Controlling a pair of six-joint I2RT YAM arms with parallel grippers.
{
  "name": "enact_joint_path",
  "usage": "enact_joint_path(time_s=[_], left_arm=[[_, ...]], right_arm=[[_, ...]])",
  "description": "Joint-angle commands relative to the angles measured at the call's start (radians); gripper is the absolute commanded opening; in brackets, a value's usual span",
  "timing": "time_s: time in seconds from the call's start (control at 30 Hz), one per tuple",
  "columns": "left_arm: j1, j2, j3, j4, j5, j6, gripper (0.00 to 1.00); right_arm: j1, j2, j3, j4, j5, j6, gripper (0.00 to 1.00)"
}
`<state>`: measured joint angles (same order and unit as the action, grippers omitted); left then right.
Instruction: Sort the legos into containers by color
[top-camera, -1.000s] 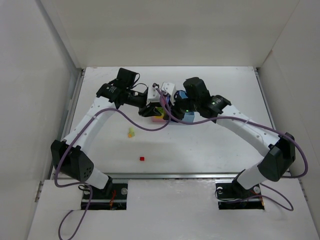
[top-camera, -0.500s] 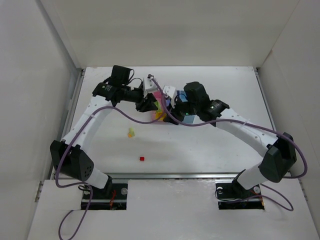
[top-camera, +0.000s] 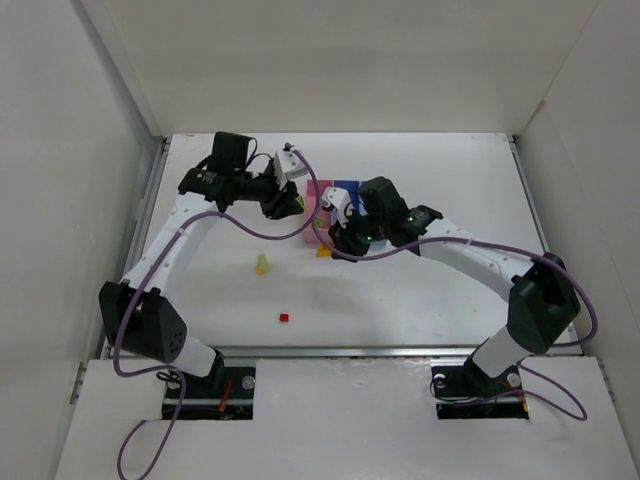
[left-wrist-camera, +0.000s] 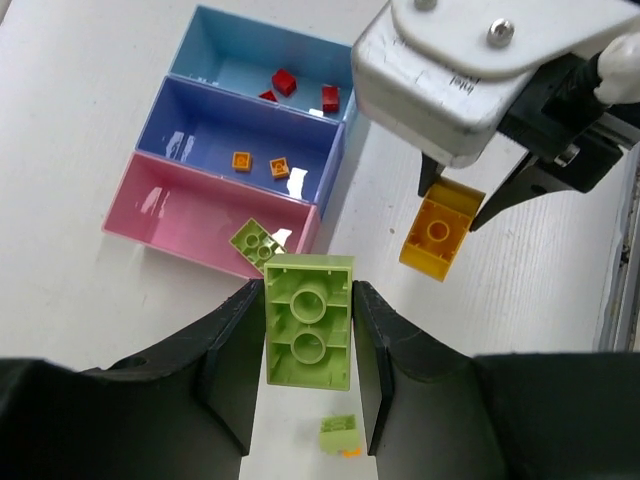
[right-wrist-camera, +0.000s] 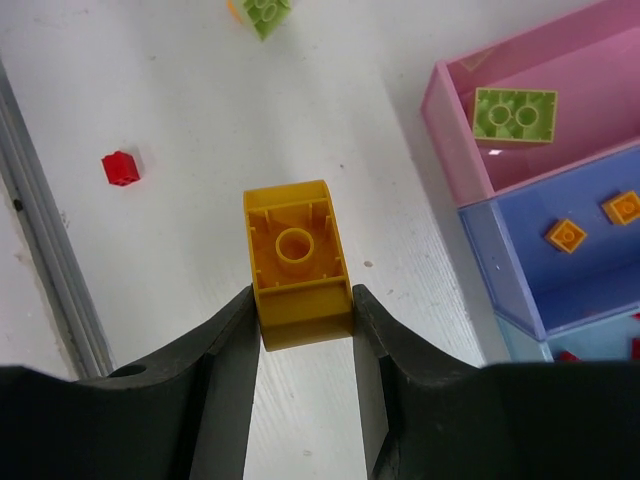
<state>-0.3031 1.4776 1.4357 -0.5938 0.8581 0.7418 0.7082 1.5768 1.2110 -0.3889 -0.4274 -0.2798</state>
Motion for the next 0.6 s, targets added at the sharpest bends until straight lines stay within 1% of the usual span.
enact_joint_path(time_s=[0.0,0.07,0.1,0.2,0.23,0.37,0.43,0.5,0.57], left_arm=[[0.015,-0.053,-0.040,0.037,-0.022,-0.018,0.00],[0.027,-0.079,-0.063,0.072,-0.036,-0.054,0.00],[0.036,-0.088,-0.092,0.122,-0.063,-0.108,0.00],[0.036,-0.128,-0.150,0.187,-0.120,-0.163,0.00],[0.036,-0.137,-0.162,0.225,-0.163,-0.195,0.00],[0.045,-0.174,-0.218,0.275,-0.246,-0.266,0.00],[0.045,-0.187,-0.250,0.290,-0.269,-0.289,0.00],[0.045,-0.200,-0.270,0.318,-0.304,-0.320,0.00],[0.045,-0.209,-0.294,0.330,-0.304,-0.320,0.00]], right_arm=[[0.008,-0.035,0.059,0.025,0.058,0.030,0.00],[0.008,-0.025,0.073,0.016,0.117,0.045,0.00],[0.008,-0.024,0.082,0.016,0.137,0.062,0.00],[-0.001,-0.024,0.082,0.041,0.190,0.076,0.00],[-0.001,-0.024,0.091,0.041,0.190,0.086,0.00],[-0.001,-0.034,0.110,0.041,0.262,0.108,0.00],[-0.001,-0.043,0.110,0.053,0.323,0.131,0.00],[-0.025,-0.053,0.110,0.079,0.393,0.175,0.00],[-0.050,-0.054,0.110,0.097,0.418,0.224,0.00]])
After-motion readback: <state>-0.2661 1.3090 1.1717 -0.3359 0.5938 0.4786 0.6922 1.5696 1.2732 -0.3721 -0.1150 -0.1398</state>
